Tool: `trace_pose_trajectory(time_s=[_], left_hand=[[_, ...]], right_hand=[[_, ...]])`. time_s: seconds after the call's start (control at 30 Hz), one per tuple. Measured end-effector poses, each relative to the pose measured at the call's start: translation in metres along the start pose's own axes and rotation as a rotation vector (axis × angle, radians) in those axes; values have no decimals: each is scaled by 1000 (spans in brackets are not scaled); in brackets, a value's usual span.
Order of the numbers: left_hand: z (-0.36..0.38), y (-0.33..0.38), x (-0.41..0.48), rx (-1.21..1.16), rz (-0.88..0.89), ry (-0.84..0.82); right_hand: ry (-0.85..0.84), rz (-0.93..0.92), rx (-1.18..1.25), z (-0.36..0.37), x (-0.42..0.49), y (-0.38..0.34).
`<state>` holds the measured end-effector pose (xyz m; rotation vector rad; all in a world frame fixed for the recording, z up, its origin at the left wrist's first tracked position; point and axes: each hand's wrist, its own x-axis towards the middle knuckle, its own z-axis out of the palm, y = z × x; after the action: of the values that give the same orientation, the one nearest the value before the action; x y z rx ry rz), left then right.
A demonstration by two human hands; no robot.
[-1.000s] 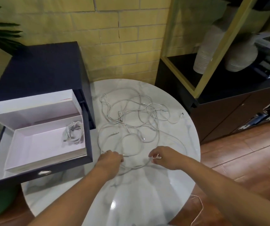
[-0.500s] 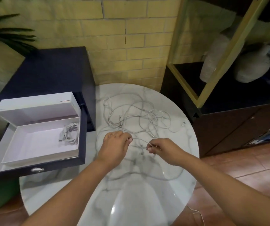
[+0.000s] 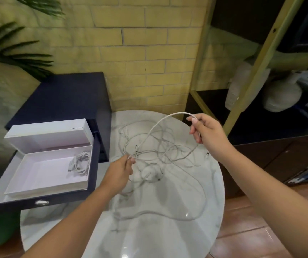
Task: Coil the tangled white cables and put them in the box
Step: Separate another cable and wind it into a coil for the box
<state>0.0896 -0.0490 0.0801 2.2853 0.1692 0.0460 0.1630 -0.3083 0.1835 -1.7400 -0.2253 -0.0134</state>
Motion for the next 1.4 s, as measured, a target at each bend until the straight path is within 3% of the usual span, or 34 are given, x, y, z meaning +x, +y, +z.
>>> trace_pose_trajectory(time_s=[0.1, 0.27, 0.37, 0.43, 0.5, 0.57, 0.67, 0.83, 0.93, 1.07, 1.2, 1.27, 1.4], left_hand=[[-7, 5, 0, -106, -29, 34], [-14, 28, -3, -141, 48, 68], [-17, 40, -2, -106, 106, 73], [-19, 46, -2, -57, 136, 67], [-22, 55, -2, -20, 162, 39], [-25, 62, -3, 12, 196, 10], [-28, 67, -2, -8, 219, -11], [-33, 53, -3, -147, 124, -34], [-34, 43, -4, -223, 46, -76], [-35, 53, -6, -313, 21, -98], [-38, 70, -2, -719, -100, -167], [-39, 80, -1, -859, -111, -207], [-40, 94, -1, -1037, -90, -294]], right_hand=[[31, -34, -104, 1, 4, 0], [-178, -100, -844, 13, 5, 8], [-166, -250, -1055, 29, -3, 7], [-158, -390, -1046, 38, -6, 4], [-253, -466, -1066, 47, -5, 3], [-380, -466, -1048, 53, -2, 5], [-428, -399, -910, 54, 0, -2], [-214, -218, -432, 38, 6, -15], [-35, -203, -332, 25, 12, -21], [50, -167, -356, 20, 14, -16], [67, -115, -522, 16, 17, -4], [8, -87, -677, 14, 17, 3], [-270, -33, -930, 30, 7, 15]])
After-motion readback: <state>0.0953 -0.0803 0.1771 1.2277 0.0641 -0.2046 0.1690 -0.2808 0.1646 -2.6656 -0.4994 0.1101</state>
